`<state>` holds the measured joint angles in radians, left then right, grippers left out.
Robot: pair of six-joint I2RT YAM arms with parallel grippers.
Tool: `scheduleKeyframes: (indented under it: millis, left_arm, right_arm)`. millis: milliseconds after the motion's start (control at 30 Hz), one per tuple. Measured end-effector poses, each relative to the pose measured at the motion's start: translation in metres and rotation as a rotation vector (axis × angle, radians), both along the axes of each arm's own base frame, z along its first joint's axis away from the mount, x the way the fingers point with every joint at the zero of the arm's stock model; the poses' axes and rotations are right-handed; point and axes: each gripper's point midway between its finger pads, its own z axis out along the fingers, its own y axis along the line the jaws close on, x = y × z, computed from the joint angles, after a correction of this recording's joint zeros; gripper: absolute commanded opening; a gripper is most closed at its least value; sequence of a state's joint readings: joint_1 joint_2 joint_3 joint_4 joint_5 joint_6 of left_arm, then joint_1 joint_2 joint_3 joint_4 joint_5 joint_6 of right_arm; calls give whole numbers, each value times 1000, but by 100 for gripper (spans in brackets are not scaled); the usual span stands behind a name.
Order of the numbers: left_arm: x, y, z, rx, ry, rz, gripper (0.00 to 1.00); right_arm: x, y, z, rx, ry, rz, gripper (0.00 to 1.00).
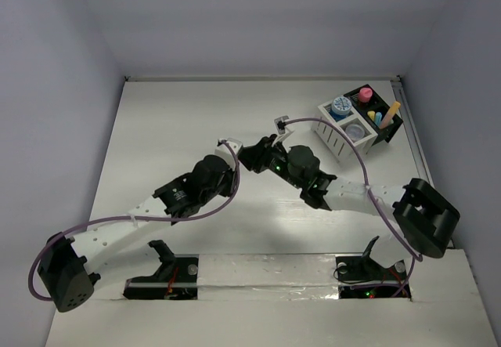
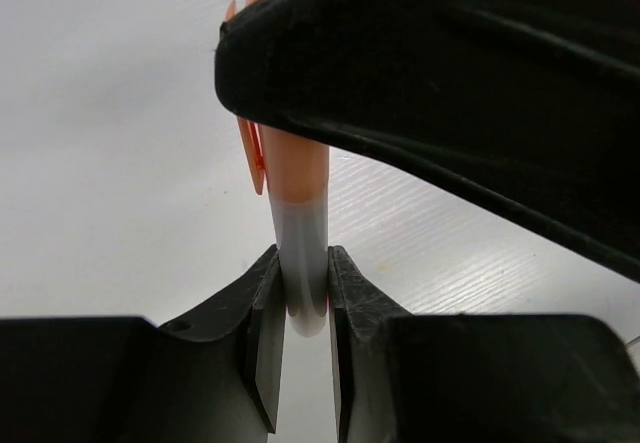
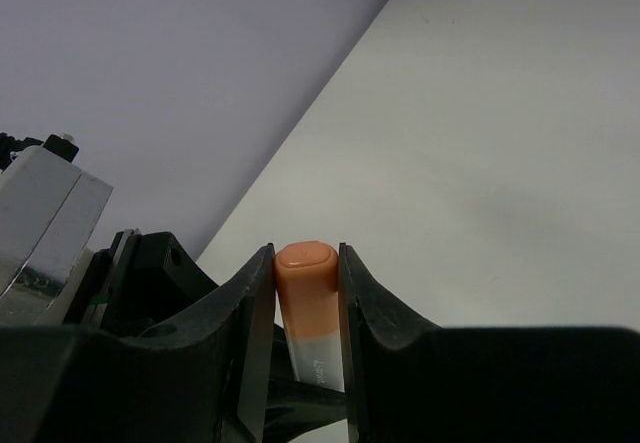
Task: Sort the stationery into containers
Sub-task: Close the pen cap on the pen, then place the pen in the storage box.
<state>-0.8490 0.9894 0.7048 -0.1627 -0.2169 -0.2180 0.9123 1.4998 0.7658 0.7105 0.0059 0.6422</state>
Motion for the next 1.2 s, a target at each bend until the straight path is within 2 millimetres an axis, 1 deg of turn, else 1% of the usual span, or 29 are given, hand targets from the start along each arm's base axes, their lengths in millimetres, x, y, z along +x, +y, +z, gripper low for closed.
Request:
scheduleKeyframes:
  millis: [100, 233, 367, 400, 433, 467, 533, 567, 600, 667, 700, 733, 800, 867, 900, 933, 967, 1000, 1033, 1100, 1167, 1200]
  left_arm:
    - [-1, -2, 1, -10, 1, -11, 0]
    - [-1, -6, 11, -51, -18, -20, 0]
    - [2, -9, 26, -119, -52, -3, 14]
    - [3, -9, 30, -140, -64, 3, 21]
    - [5, -9, 35, -167, -80, 10, 24]
    - [8, -11, 45, -209, -110, 15, 31]
    - [13, -15, 75, -312, -183, 24, 40]
    - [12, -14, 87, -352, -211, 24, 46]
    - [10, -14, 99, -400, -238, 19, 50]
    - [6, -15, 117, -478, -274, 5, 55]
    - [2, -15, 123, -508, -287, -6, 56]
    - [-1, -16, 124, -529, -290, -18, 56]
    - [-7, -15, 119, -545, -281, -34, 56]
    - [-11, -13, 109, -547, -267, -40, 58]
    - [-14, -11, 104, -546, -260, -41, 63]
    - [-16, -9, 101, -547, -256, -39, 66]
    - [-19, -6, 99, -555, -256, -37, 74]
    - [-21, -4, 99, -562, -260, -36, 99]
    - [-23, -1, 100, -572, -268, -33, 99]
    - [-25, 3, 102, -603, -280, -25, 99]
    - [-25, 5, 99, -615, -289, -15, 99]
    - [-24, 6, 95, -618, -290, -10, 99]
  right_arm:
    - [-1, -3, 8, 13, -4, -17, 0]
    - [0, -5, 21, 20, -13, -37, 0]
    - [7, -4, 36, 31, -21, -47, 0]
    - [11, -4, 39, 36, -19, -49, 0]
    - [15, -4, 43, 42, -17, -49, 0]
    - [17, -5, 42, 30, -8, -39, 0]
    - [24, -10, 23, -21, 42, -33, 0]
    - [29, -13, 12, -46, 71, -40, 0]
    - [35, -19, 2, -75, 99, -50, 0]
    - [50, -35, -11, -114, 146, -91, 0]
    - [58, -42, -11, -123, 157, -113, 0]
    - [68, -51, -9, -130, 163, -140, 0]
    - [92, -67, 11, -107, 142, -197, 0]
    - [116, -88, 35, -72, 108, -257, 0]
    - [124, -101, 45, -64, 91, -289, 0]
    - [133, -119, 54, -60, 76, -332, 0]
    - [140, -138, 62, -61, 59, -377, 0]
    - [145, -158, 70, -66, 41, -430, 0]
    - [150, -180, 79, -74, 20, -489, 0]
    - [156, -232, 96, -97, -17, -629, 0]
    - [157, -286, 116, -118, -62, -780, 0]
    - [155, -310, 123, -129, -79, -849, 0]
